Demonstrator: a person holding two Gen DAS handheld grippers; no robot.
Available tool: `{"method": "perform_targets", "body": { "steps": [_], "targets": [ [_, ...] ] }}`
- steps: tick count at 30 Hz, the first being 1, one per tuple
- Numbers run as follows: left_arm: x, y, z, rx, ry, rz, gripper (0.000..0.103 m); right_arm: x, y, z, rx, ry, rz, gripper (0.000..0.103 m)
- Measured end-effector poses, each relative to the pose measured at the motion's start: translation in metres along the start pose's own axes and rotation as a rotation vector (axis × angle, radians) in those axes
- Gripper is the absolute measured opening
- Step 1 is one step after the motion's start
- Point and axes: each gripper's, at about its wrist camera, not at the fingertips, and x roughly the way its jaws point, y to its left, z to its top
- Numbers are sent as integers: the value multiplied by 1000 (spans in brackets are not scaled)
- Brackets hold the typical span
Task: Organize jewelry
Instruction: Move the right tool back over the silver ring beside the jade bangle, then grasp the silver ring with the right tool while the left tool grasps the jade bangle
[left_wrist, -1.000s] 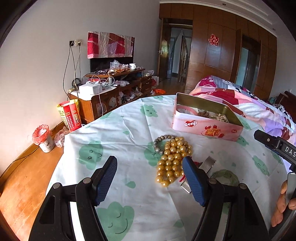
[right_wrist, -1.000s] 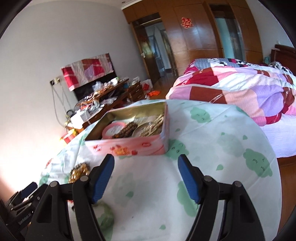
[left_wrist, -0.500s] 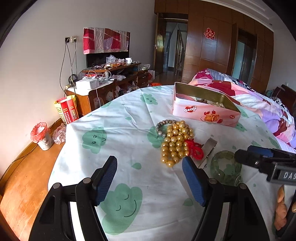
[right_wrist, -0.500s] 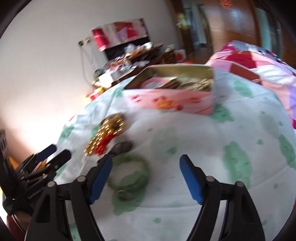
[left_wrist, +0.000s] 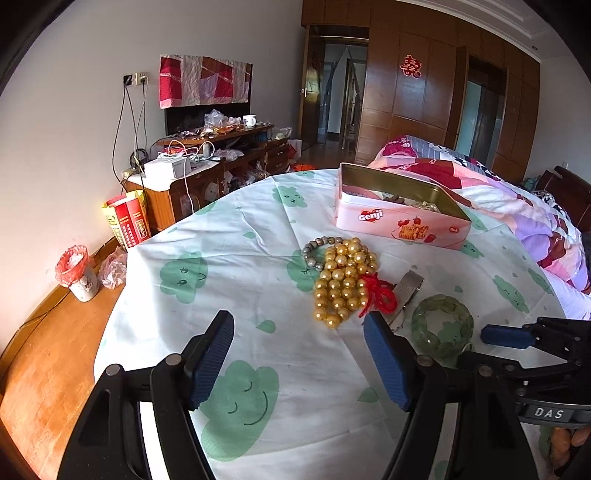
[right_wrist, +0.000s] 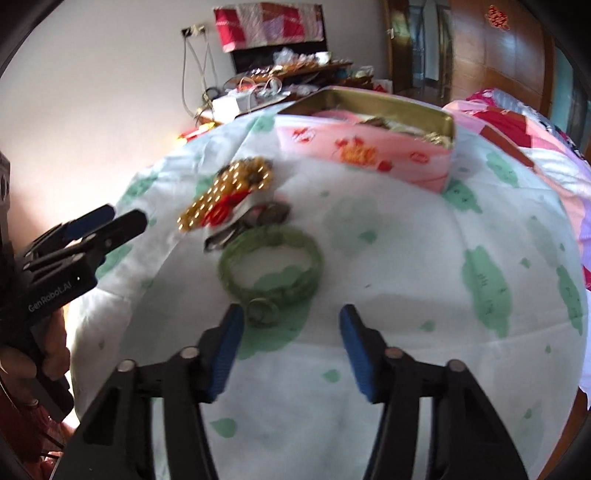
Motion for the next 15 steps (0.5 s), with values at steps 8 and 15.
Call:
{"method": "perform_targets", "body": {
  "steps": [8, 15],
  "targets": [
    [-3, -2, 3, 3, -5, -15, 73, 8, 21, 2, -93, 11, -23, 23],
    [-2, -3, 5, -10, 8, -55, 73, -1, -3, 4, -2, -26, 54, 23]
  ]
}}
